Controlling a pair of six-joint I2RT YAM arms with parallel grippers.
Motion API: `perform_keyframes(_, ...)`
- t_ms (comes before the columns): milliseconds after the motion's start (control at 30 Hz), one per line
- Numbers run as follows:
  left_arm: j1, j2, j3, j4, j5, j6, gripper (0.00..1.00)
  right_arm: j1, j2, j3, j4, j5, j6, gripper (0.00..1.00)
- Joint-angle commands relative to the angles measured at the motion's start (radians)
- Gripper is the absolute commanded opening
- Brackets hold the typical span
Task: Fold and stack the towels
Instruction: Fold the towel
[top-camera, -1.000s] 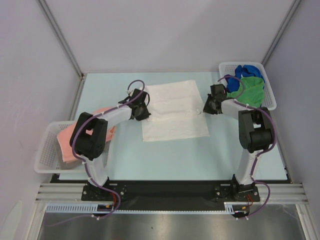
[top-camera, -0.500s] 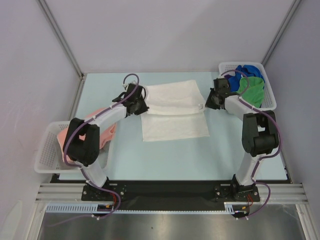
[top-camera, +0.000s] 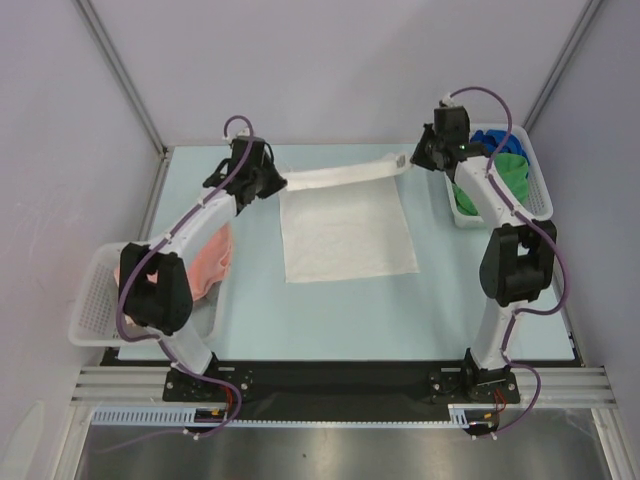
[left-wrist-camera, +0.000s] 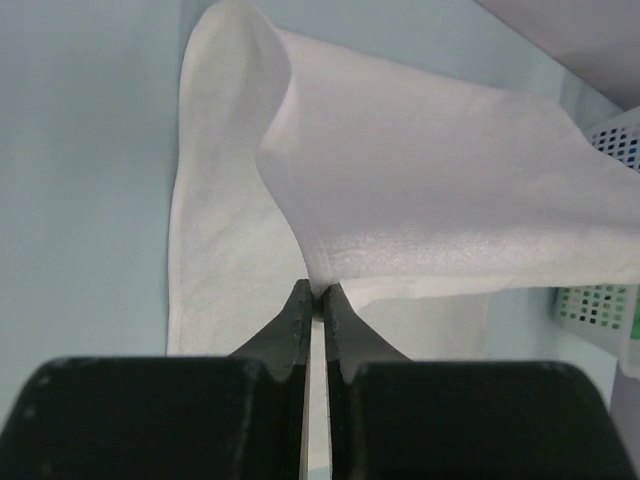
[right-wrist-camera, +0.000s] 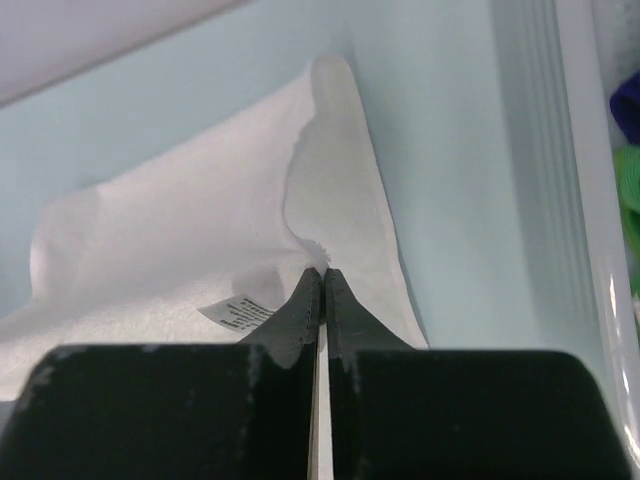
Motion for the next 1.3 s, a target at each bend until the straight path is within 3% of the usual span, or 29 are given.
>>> perform_keyframes(0,0.033,0.037,0.128,-0.004,0.028,0.009,0.0,-0.003,0.071,0.149,-0.074,0.003,-0.017,0.0)
perform_keyframes(200,0.065,0.071,0.228,-0.017,0.033,0.033,0.0,-0.008,0.14,0.323,-0.131,0.003,-0.021,0.0)
perform_keyframes(333,0.082,0.091,0.272,-0.042,0.05,0.048,0.0,-0.007,0.112,0.306,-0.131,0.003,-0.023,0.0)
perform_keyframes(467,0.082,0.066,0.243,-0.062,0.051,0.052,0.0,-0.005,0.046,0.196,-0.1,-0.023,-0.021,0.0)
perform_keyframes(1067,0.037,-0.104,-0.232,0.07,0.134,0.029,0.0,0.016,-0.188,-0.336,0.044,-0.039,0.005,0.0)
perform_keyframes(1267,0.02,-0.109,-0.284,0.088,0.132,0.029,0.0,0.015,-0.218,-0.391,0.063,-0.035,0.003,0.0)
